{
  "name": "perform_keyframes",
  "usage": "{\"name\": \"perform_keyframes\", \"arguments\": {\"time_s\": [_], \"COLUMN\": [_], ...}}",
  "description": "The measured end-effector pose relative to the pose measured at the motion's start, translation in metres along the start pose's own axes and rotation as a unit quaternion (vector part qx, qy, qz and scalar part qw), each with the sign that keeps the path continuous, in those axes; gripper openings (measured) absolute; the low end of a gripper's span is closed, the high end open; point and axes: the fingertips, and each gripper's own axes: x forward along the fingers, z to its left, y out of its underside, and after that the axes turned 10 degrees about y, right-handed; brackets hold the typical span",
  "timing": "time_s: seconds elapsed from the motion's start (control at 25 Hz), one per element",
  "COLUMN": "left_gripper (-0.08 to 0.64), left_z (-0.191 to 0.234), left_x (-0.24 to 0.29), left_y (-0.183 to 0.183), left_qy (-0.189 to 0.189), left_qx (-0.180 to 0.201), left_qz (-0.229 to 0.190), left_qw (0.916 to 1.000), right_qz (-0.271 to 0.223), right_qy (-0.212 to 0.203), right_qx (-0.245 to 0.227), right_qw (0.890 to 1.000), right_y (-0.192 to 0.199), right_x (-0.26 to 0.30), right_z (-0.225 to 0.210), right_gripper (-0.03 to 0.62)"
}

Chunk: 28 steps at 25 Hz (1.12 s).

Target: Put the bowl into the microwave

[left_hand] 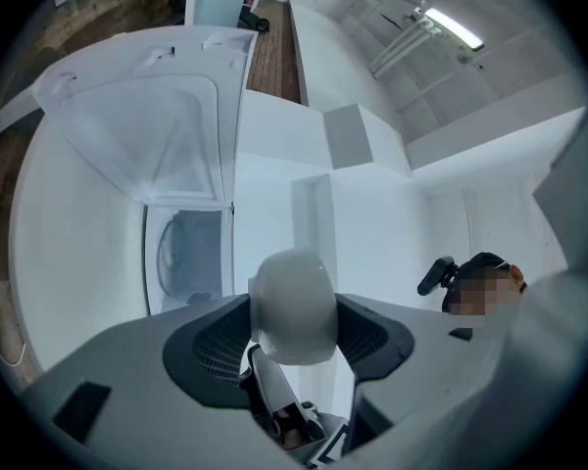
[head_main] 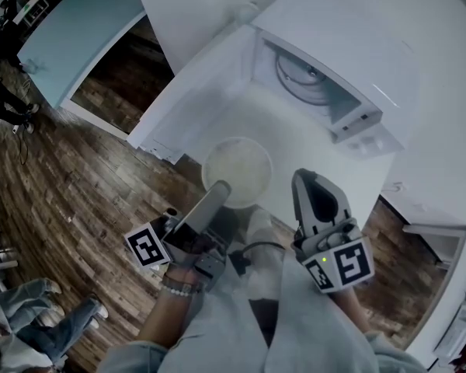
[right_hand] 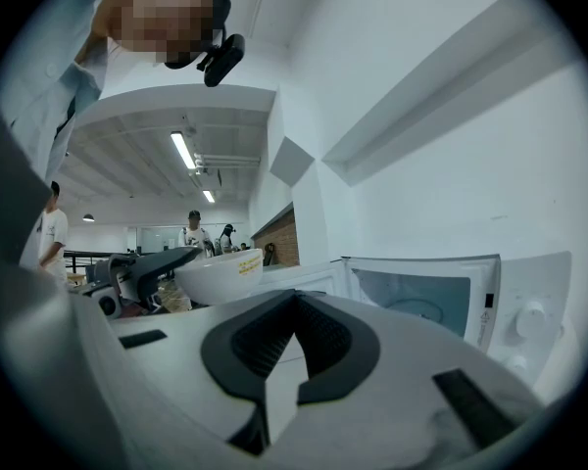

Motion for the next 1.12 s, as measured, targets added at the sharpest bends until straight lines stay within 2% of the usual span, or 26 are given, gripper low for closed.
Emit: {"name": "perform_keyframes", "arguments": {"time_s": [0.48,1.12], "left_gripper": [0.258,0.258], "left_z": [0.045,0.122], "left_x": [0.048,0.104], "left_y": [-0.011,-0.017], "left_qy": [-0.020,-0.049], "left_qx": [-0.007,-0.025], "left_qz": [0.015,0.047], "left_qw": [0.9997,0.9974], "right_qz": [0.008,0.031], "right_qy": [0.007,0.030], "right_qx": [0.005,0.016], "right_qw": [1.000,0.999], "right_y": [-0.003,0.015], "right_x": [0.031,0.060], "right_z": [-0.047,-0.101], "right_gripper": [0.002,0.002]}}
